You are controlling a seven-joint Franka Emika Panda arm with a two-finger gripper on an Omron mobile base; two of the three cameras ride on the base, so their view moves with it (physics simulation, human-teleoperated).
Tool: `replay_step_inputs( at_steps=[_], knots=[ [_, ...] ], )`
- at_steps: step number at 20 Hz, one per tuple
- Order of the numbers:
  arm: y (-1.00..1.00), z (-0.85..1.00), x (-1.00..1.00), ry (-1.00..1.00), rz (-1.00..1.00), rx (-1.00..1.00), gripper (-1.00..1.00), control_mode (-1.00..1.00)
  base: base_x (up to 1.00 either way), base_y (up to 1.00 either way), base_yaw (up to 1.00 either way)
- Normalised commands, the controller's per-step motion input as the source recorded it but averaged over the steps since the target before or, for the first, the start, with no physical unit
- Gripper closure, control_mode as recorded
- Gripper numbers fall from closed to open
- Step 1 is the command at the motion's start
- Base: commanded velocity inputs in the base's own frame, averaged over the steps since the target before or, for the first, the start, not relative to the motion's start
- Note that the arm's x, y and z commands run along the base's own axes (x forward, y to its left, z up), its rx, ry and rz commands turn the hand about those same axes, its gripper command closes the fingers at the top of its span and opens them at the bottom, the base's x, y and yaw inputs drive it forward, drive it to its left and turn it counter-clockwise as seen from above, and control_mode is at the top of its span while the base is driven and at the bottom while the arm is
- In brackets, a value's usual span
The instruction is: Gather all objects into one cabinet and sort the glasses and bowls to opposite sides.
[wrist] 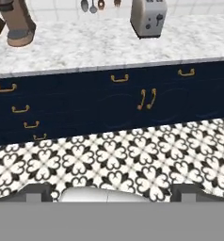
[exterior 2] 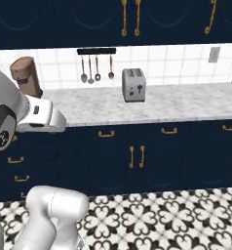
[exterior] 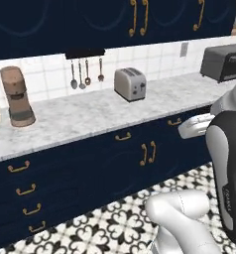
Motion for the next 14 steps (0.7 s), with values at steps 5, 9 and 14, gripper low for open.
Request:
replay_step_inputs(
  at_steps=[5,9,14],
  knots=[
    [0.0,0.0,0.0,0.0,0.0,0.0,-1.0,1.0,0.0,-0.53,-0.69],
    [0.0,0.0,0.0,0.0,0.0,0.0,-1.0,1.0,0.0,-0.54,-0.69],
    [0.0,0.0,0.0,0.0,0.0,0.0,-1.0,1.0,0.0,-0.52,-0.7]
  ],
)
